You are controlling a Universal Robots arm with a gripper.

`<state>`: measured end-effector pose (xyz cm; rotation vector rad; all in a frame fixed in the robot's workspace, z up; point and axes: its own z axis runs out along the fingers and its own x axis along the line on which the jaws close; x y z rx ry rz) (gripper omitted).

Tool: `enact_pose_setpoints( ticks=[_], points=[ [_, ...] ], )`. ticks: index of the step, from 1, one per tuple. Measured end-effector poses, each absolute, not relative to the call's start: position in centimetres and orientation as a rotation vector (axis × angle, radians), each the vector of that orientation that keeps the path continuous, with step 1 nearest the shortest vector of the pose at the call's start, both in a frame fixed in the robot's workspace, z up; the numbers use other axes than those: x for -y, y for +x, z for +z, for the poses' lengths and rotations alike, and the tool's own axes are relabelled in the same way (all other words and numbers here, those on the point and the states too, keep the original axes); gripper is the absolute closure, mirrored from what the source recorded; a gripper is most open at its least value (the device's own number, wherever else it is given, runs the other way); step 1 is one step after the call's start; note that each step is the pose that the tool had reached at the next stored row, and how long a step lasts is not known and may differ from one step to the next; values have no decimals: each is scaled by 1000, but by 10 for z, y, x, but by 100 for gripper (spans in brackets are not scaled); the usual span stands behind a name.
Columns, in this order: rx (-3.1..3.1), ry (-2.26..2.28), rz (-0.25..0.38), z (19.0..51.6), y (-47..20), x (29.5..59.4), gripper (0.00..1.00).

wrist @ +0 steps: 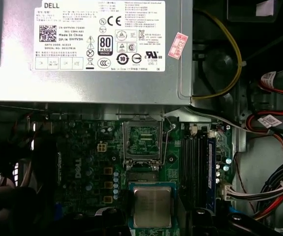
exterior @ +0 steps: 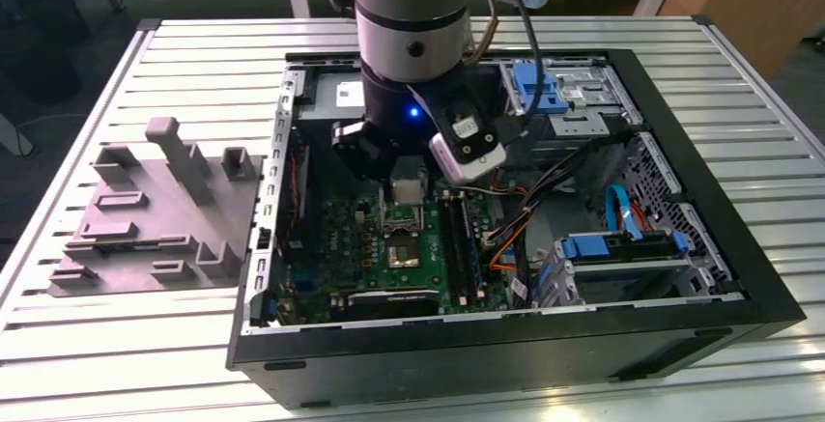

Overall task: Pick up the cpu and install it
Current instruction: 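Place the cpu into insertion slot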

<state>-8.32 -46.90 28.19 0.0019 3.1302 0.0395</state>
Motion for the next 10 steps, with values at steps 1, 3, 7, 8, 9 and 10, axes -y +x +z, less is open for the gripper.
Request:
enact_pose_setpoints(
  ticks=[1, 3, 7, 8, 9, 10],
  points=[
    [-3130, 1, 39, 280, -83, 469, 53],
    [-3130, 0, 40, 276, -83, 469, 53],
    [-3130, -1, 39, 269, -83, 469, 53],
    [-3130, -1, 39, 267, -83, 469, 53],
    [-3130, -1, 39, 266, -83, 469, 53],
    [-3130, -1, 39, 264, -83, 470, 53]
  ],
)
